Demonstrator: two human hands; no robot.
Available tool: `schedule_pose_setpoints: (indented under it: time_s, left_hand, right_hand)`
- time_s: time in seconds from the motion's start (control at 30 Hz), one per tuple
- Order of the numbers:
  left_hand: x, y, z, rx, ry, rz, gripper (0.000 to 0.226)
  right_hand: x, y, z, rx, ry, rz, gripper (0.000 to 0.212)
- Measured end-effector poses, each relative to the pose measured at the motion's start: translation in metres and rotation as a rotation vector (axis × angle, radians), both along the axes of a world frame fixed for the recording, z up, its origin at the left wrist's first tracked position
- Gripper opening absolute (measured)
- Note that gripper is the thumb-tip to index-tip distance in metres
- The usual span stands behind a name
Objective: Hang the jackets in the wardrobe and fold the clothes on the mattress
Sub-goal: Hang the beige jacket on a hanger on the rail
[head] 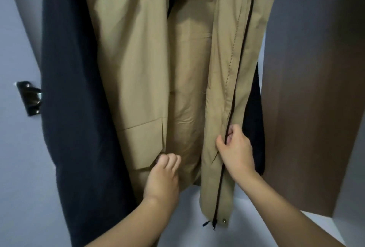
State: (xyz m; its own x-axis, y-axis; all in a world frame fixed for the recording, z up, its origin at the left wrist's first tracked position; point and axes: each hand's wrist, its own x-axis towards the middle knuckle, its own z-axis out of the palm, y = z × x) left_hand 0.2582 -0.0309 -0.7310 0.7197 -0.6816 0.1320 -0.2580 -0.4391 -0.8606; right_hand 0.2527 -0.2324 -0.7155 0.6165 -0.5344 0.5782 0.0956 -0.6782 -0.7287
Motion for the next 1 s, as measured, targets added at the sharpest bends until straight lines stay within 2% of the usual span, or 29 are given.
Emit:
schedule_pose_setpoints:
  time_s: [0.13,0.23,0.33,0.43,0.57,0.63,0.73,0.87,0.93,1.0]
  left_hand:
    - [0.005,0.008,-0.023,0.147,0.023,0.056,0.061]
    - [0.004,0.010,-0.028,0.299,-0.010,0.064,0.060]
    - [-0.001,0.005,-0.025,0.492,-0.032,0.065,0.067]
    - [0.001,-0.010,-0.014,0.655,0.018,0.131,0.070]
    - [0.004,-0.021,-0.012,0.751,0.072,0.179,0.065]
    - [0.001,-0.022,-0.017,0.716,0.082,0.183,0.065]
    - [-0.012,-0.022,-0.024,0.507,0.169,0.143,0.063]
    - [-0.037,-0.005,-0.029,0.273,0.119,-0.069,0.060]
    - [-0.045,0.010,-0.036,0.073,0.058,-0.216,0.051]
    - [-0.050,0.021,-0.047,-0.229,0.035,-0.428,0.036]
  right_hand:
    - [-0.003,0.013,-0.030,-0.008,0.150,0.013,0.020]
    - [-0.005,0.015,-0.045,0.081,0.129,0.004,0.029]
    - [-0.008,0.018,-0.055,0.174,0.106,-0.007,0.027]
    - [-0.009,0.020,-0.074,0.237,0.234,0.007,0.031]
    - [-0.008,0.022,-0.098,0.178,0.448,0.026,0.027]
    - [-0.008,0.030,-0.108,0.138,0.528,0.047,0.027]
    - [-0.001,0.040,-0.124,0.101,0.583,0.036,0.027]
    - [0.003,0.043,-0.136,0.206,0.510,0.052,0.025]
    - [-0.003,0.042,-0.143,0.309,0.480,0.117,0.012]
    - [-0.015,0.036,-0.150,0.443,0.445,0.117,0.012]
